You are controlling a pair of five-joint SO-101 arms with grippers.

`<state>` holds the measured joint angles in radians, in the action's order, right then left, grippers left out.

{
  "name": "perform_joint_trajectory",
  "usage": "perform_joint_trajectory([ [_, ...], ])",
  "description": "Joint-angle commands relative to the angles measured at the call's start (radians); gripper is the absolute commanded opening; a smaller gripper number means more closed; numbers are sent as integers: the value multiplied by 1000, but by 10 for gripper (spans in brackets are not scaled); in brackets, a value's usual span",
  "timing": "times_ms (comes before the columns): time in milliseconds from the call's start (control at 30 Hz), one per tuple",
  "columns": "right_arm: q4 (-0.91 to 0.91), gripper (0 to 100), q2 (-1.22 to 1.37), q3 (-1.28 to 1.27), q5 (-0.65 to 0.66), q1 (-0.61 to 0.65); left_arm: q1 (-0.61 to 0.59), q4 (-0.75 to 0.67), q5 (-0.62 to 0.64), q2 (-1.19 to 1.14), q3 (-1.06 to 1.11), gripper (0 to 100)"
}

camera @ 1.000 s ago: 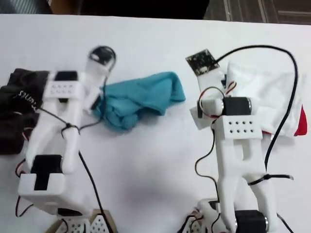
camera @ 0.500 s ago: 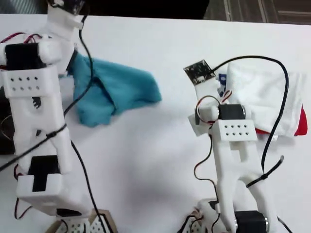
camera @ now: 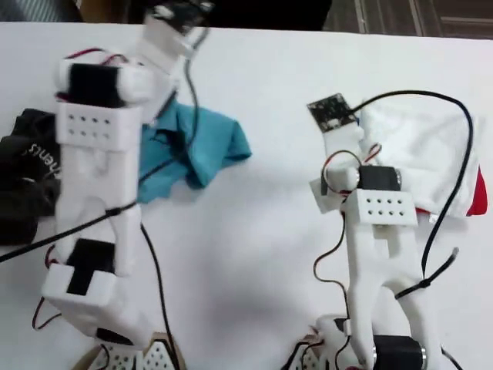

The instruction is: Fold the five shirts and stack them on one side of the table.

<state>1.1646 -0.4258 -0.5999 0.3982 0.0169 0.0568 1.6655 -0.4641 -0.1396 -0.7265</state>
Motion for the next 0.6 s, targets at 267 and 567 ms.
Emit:
perform_joint_trajectory([
  [267,-15,289,-42,3,-31,-35,138,-8,84,-44,5,111],
  [567,-21,289,-38,3,-31,-2,129,44,80,-48,-4,214],
])
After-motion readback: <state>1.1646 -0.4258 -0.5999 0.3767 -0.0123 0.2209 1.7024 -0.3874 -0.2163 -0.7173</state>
